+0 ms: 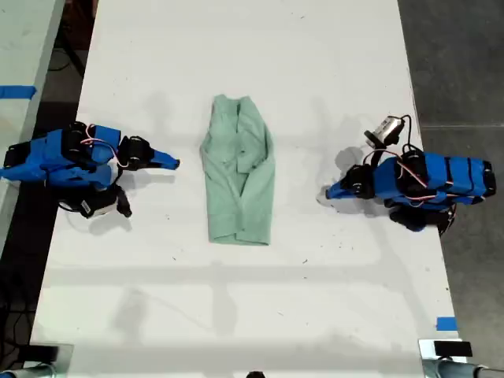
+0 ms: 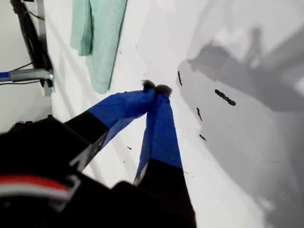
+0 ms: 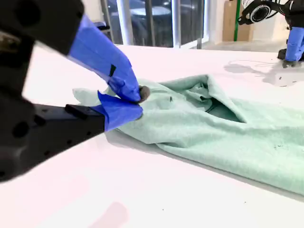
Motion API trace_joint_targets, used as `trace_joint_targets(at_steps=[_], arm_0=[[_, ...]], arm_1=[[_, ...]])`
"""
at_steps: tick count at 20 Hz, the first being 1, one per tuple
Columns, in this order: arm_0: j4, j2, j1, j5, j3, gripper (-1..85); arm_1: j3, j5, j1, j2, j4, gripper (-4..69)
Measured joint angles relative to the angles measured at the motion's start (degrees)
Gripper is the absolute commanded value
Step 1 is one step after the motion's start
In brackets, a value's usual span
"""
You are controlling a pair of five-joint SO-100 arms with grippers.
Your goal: Fold t shirt
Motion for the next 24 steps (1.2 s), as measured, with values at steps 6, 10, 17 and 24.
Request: trace_joint_targets(at_steps=[6,10,17,24], arm_0=[[0.0,0.0,-0.9,0.0,0.0,-0.2],[0.0,0.0,-0.8,-0.1,0.0,-0.2],[0.0,0.0,-0.8,-0.1,0.0,-0.2],[0.0,0.0,-0.8,-0.1,0.0,-0.2]], arm_1=[[0.0,0.5,-0.2,0.0,0.2,-0.6],[0.0,0.5,-0.3,0.0,0.6,-0.6],[0.0,0.5,-0.6,0.0,0.6,-0.6],[0.0,0.5,-0.6,0.0,0.6,-0.6]])
